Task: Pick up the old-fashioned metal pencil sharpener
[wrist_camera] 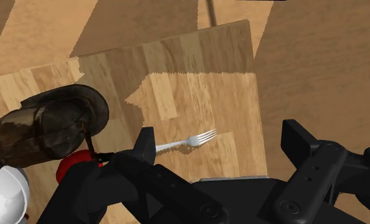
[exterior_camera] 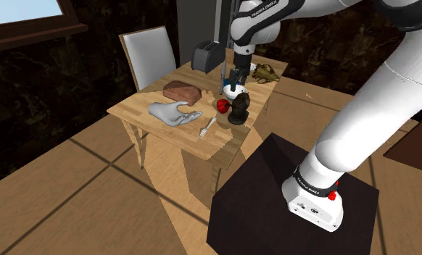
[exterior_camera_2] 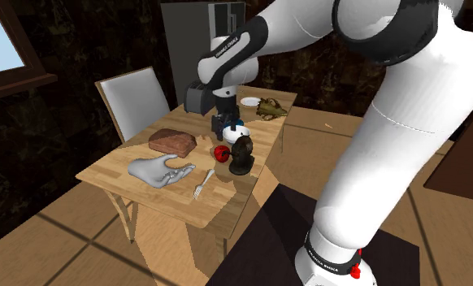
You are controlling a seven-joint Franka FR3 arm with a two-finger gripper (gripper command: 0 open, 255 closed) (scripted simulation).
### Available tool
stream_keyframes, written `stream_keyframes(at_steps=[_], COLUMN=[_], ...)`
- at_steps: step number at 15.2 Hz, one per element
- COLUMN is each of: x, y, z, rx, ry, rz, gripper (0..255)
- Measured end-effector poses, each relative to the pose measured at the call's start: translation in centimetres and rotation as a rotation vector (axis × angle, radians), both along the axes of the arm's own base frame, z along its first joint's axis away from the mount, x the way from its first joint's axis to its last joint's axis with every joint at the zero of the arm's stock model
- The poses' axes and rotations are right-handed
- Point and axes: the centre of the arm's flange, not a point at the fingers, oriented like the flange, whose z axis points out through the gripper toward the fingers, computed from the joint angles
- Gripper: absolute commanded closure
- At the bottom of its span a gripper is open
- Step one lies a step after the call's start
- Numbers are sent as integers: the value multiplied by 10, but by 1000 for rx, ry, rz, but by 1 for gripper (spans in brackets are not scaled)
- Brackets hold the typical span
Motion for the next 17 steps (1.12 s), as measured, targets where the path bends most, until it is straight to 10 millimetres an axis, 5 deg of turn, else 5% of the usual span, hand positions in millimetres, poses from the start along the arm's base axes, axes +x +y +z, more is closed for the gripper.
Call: stream_keyframes(at_steps=[17], x=[108], y=[-113], z=[-154], rx=[-20], ry=[9], rz=[-5], gripper=[0])
